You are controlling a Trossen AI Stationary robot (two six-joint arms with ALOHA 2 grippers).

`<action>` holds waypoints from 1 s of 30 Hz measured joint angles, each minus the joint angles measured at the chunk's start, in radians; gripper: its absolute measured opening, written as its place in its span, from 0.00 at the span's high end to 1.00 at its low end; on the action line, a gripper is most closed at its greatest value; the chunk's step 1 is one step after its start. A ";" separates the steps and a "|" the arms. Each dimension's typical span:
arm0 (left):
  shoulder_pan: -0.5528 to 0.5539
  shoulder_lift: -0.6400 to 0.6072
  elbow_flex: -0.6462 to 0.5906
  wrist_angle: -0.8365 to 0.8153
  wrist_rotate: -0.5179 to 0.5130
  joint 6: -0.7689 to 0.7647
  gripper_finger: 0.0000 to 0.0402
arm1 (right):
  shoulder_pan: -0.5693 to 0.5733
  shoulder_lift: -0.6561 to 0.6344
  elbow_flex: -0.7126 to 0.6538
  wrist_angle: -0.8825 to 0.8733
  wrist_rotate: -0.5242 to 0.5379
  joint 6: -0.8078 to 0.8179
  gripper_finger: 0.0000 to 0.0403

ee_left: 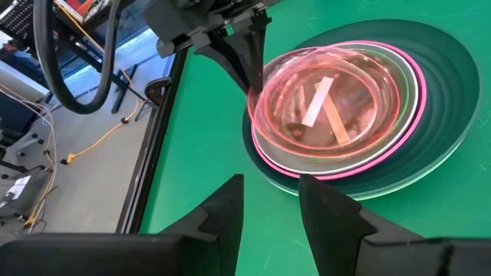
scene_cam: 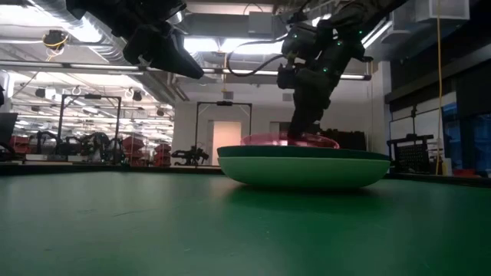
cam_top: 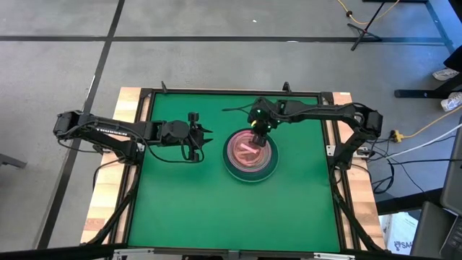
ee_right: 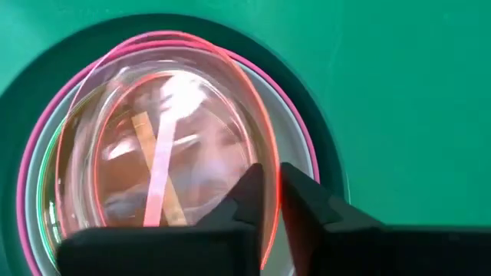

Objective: Stack plastic plates
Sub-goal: Stack the light pink plate on top of the green plate, then return to Home Position

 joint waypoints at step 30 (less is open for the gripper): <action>0.069 -0.472 -0.441 0.296 0.283 -0.284 0.88 | 0.025 -0.699 -0.542 0.392 0.104 0.058 0.65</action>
